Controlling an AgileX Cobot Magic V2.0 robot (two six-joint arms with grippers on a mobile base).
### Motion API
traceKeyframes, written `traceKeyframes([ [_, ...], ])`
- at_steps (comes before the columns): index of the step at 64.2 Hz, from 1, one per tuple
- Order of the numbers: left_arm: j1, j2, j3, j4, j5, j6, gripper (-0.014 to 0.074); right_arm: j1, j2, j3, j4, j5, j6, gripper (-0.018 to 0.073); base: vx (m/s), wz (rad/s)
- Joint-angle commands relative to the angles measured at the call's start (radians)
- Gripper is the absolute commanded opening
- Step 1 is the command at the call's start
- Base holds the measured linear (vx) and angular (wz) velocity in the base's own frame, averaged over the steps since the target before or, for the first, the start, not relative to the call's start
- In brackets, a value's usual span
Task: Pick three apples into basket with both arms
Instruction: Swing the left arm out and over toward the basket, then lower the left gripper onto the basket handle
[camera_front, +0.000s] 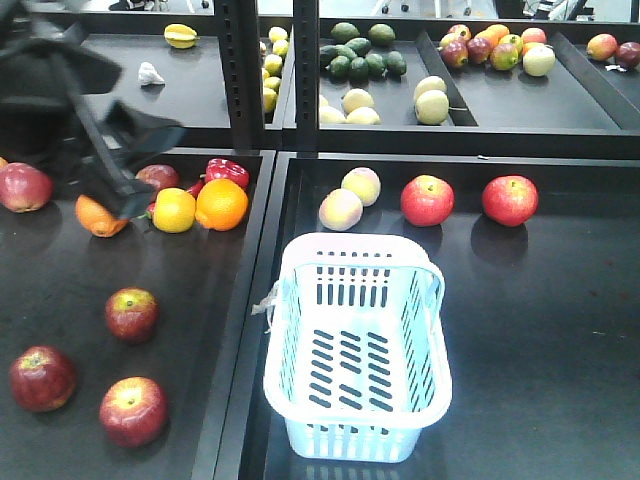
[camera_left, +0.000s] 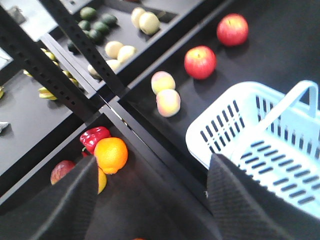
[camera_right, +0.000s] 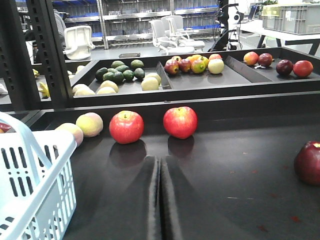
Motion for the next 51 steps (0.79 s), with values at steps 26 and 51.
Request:
traceKeyframes([
  [26, -0.003, 0.447, -0.547, -0.414, 0.292, 0.392, 0.0460, -0.006, -0.008, 0.009, -0.003, -0.075, -0.009, -0.0003, 0.00, 0.00],
  [51, -0.003, 0.688, -0.784, -0.475, 0.440, 0.488, 0.0460, -0.006, -0.008, 0.009, -0.003, -0.075, -0.009, -0.0003, 0.00, 0.00],
])
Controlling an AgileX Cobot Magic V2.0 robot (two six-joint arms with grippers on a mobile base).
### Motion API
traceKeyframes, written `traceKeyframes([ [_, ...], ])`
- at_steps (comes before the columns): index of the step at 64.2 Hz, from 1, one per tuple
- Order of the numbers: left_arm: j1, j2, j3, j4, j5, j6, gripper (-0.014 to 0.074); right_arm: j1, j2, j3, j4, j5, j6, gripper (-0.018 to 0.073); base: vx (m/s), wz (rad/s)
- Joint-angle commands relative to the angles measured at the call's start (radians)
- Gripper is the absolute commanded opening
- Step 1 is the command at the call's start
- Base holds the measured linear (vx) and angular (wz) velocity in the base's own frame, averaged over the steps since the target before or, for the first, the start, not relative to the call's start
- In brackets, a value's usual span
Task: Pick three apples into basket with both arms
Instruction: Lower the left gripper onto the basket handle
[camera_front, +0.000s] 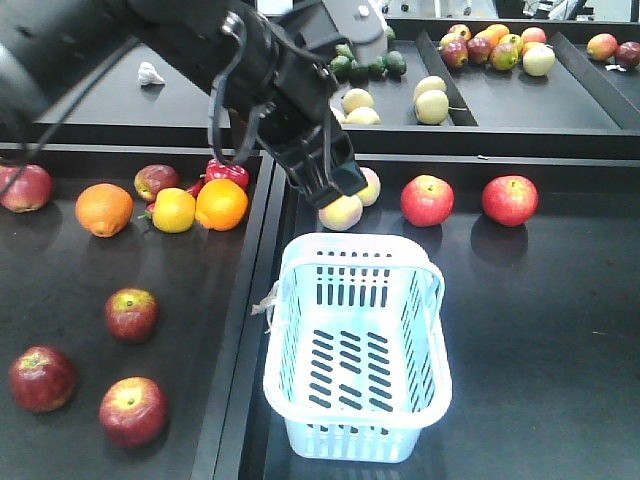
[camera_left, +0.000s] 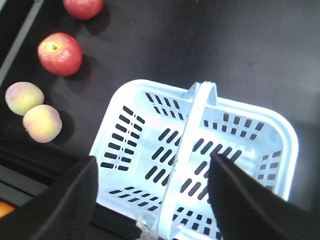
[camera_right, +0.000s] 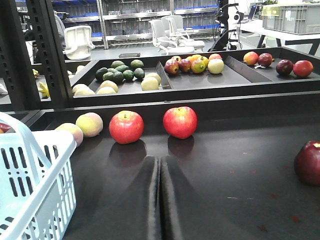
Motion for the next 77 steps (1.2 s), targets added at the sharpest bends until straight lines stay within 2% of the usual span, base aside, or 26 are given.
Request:
traceKeyframes([
  [1, -0.003, -0.017, -0.039, -0.031, -0.013, 0.012, 0.0460, -0.006, -0.008, 0.009, -0.003, -0.075, -0.009, -0.0003, 0.00, 0.00],
  [27, -0.003, 0.075, -0.039, -0.104, 0.004, 0.029, 0.0460, -0.006, -0.008, 0.009, -0.003, -0.075, -0.009, -0.0003, 0.00, 0.00],
  [49, -0.003, 0.079, -0.039, -0.102, 0.004, 0.043, 0.0414, -0.006, -0.008, 0.009, -0.003, -0.075, -0.009, -0.0003, 0.00, 0.00],
  [70, -0.003, 0.109, -0.039, -0.109, 0.005, 0.024, 0.0416, -0.006, -0.008, 0.009, -0.003, -0.075, -0.009, -0.0003, 0.00, 0.00],
  [77, -0.003, 0.113, -0.039, -0.110, 0.005, -0.009, 0.0416, -0.006, -0.008, 0.009, -0.003, -0.075, -0.009, -0.0003, 0.00, 0.00],
])
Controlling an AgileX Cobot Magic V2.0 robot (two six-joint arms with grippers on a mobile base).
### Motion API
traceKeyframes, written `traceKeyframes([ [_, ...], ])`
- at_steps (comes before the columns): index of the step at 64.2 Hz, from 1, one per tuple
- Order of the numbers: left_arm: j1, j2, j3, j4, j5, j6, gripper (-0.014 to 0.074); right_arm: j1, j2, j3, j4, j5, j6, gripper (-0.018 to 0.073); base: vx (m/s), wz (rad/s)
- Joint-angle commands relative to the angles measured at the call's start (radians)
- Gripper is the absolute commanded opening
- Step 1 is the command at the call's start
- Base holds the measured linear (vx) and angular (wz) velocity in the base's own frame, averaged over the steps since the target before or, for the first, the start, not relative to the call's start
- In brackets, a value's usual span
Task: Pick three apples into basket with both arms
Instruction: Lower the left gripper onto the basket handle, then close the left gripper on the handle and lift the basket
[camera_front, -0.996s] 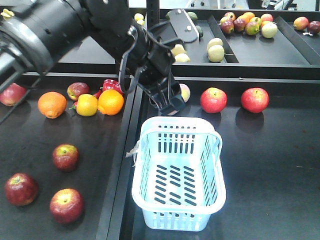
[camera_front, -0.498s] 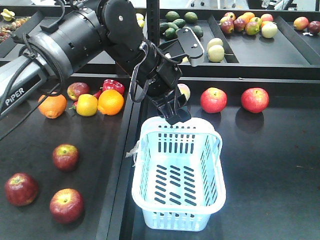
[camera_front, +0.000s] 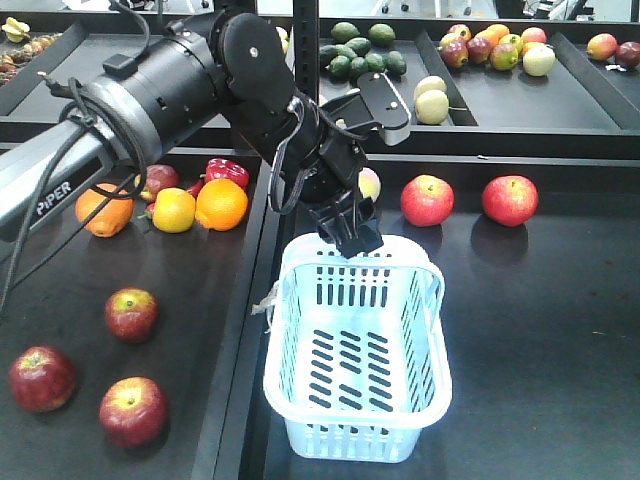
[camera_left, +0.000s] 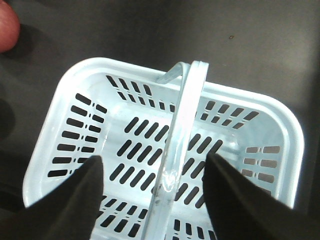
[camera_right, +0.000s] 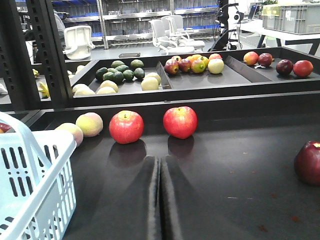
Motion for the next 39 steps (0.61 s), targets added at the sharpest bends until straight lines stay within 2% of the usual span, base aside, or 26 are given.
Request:
traceKeyframes([
  [1, -0.003, -0.057, -0.027, -0.039, -0.001, -0.035, 0.0416, -0.006, -0.008, 0.009, -0.003, -0.075, -0.009, -0.0003, 0.00, 0.00],
  [23, -0.003, -0.057, -0.006, -0.058, -0.001, -0.069, 0.0416, -0.006, -0.008, 0.009, -0.003, -0.075, -0.009, -0.0003, 0.00, 0.00],
  [39, -0.003, -0.057, 0.070, -0.061, -0.001, -0.045, 0.0416, -0.006, -0.008, 0.009, -0.003, -0.075, -0.009, -0.0003, 0.00, 0.00],
])
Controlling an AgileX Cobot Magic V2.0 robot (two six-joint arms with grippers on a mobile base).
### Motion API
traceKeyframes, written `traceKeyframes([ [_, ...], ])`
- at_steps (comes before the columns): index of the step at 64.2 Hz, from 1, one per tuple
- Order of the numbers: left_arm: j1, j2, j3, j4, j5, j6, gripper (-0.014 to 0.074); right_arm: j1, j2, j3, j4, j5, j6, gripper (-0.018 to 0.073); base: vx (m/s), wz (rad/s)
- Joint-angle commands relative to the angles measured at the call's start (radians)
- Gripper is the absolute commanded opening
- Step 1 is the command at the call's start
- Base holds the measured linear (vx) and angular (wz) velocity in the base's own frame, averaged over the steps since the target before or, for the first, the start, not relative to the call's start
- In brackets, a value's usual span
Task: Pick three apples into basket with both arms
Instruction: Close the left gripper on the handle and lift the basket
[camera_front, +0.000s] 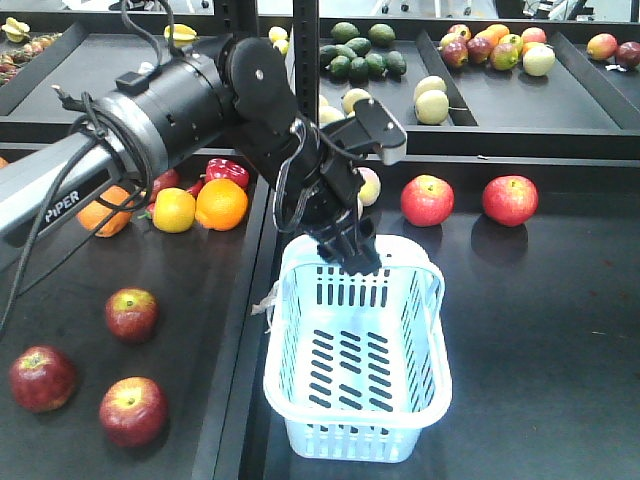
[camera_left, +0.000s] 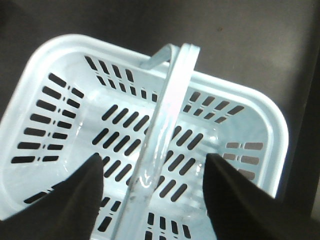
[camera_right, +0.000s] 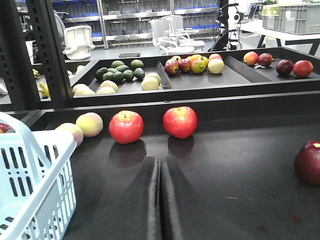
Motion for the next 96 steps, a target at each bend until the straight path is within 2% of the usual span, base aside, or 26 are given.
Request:
traceKeyframes([
  [1, -0.003, -0.057, -0.008, -0.039, 0.004, 0.009, 0.0416, -0.006, -0.008, 0.009, -0.003, -0.075, -0.009, -0.0003, 0.00, 0.00],
  [35, -0.003, 0.048, -0.001, -0.006, 0.004, 0.056, 0.0414, -0.006, -0.008, 0.009, -0.003, -0.075, -0.009, -0.0003, 0.00, 0.00],
  [42, -0.003, 0.053, -0.002, 0.004, 0.004, 0.058, 0.0387, -0.006, -0.008, 0.009, -0.003, -0.075, -0.009, -0.0003, 0.00, 0.00],
  [51, -0.003, 0.053, -0.002, 0.022, 0.004, 0.057, 0.0256, -0.006, -0.008, 0.009, -0.003, -0.075, -0.009, -0.0003, 0.00, 0.00],
  [63, -0.003, 0.053, -0.017, 0.022, 0.004, 0.054, -0.0009, -0.006, -0.008, 0.009, -0.003, -0.075, -0.009, -0.0003, 0.00, 0.00],
  [65, -0.003, 0.053, -0.025, 0.022, 0.004, 0.051, -0.0009, -0.006, -0.008, 0.009, -0.003, -0.075, -0.009, -0.0003, 0.00, 0.00],
  [82, -0.003, -0.033, -0.083, 0.012, 0.004, -0.097, -0.0008, -0.006, -0.008, 0.009, -0.003, -0.075, -0.009, -0.0003, 0.00, 0.00],
  [96, -0.003, -0.164, -0.083, 0.011, 0.004, -0.305, -0.0008, -0.006, -0.008, 0.009, -0.003, -0.075, -0.009, -0.0003, 0.00, 0.00],
])
